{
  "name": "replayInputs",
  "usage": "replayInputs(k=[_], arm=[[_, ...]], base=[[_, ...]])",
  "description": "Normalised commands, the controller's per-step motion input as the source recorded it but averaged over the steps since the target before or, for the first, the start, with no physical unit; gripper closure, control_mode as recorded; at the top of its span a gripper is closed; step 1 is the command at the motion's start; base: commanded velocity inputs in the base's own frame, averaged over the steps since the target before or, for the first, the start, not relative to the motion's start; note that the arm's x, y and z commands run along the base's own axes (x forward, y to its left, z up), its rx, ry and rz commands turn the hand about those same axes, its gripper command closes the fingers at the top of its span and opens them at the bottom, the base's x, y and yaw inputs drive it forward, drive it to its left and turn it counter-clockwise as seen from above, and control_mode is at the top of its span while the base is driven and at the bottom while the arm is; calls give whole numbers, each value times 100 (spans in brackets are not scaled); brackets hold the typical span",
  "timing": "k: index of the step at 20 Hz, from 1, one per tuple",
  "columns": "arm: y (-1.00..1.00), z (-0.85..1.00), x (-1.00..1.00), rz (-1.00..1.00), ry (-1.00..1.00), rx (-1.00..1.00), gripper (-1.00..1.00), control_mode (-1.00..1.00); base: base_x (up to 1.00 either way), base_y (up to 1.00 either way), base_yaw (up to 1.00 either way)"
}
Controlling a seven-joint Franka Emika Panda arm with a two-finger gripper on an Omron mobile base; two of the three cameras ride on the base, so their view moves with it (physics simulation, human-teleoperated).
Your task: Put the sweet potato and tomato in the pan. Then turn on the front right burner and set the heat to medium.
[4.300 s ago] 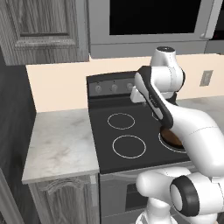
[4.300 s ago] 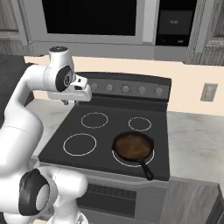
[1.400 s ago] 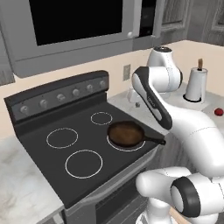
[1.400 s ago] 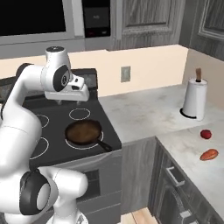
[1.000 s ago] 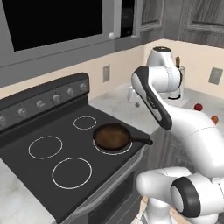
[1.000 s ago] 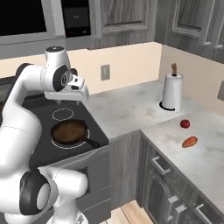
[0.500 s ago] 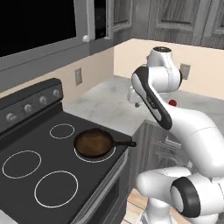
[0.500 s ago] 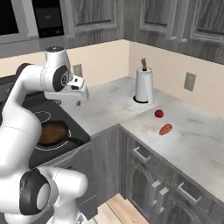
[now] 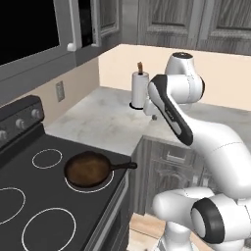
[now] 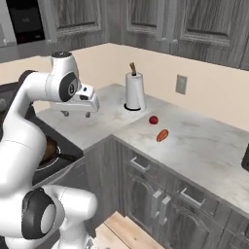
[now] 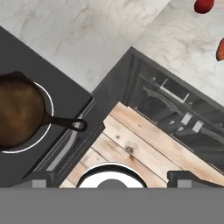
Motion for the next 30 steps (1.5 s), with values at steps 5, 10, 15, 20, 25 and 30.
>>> replayInputs(k=[5, 10, 15, 20, 25, 30], arm=[[0, 0, 0, 0, 0, 0, -100, 100], [0, 0, 0, 0, 0, 0, -100, 100], [0, 0, 0, 0, 0, 0, -100, 100], [0, 0, 0, 0, 0, 0, -100, 100], [0, 0, 0, 0, 0, 0, -100, 100], [0, 0, 0, 0, 0, 0, -100, 100]], base=[[32, -2, -23], [42, -9, -15], [46, -10, -11], [45, -4, -4], [29, 0, 0], [7, 0, 0]])
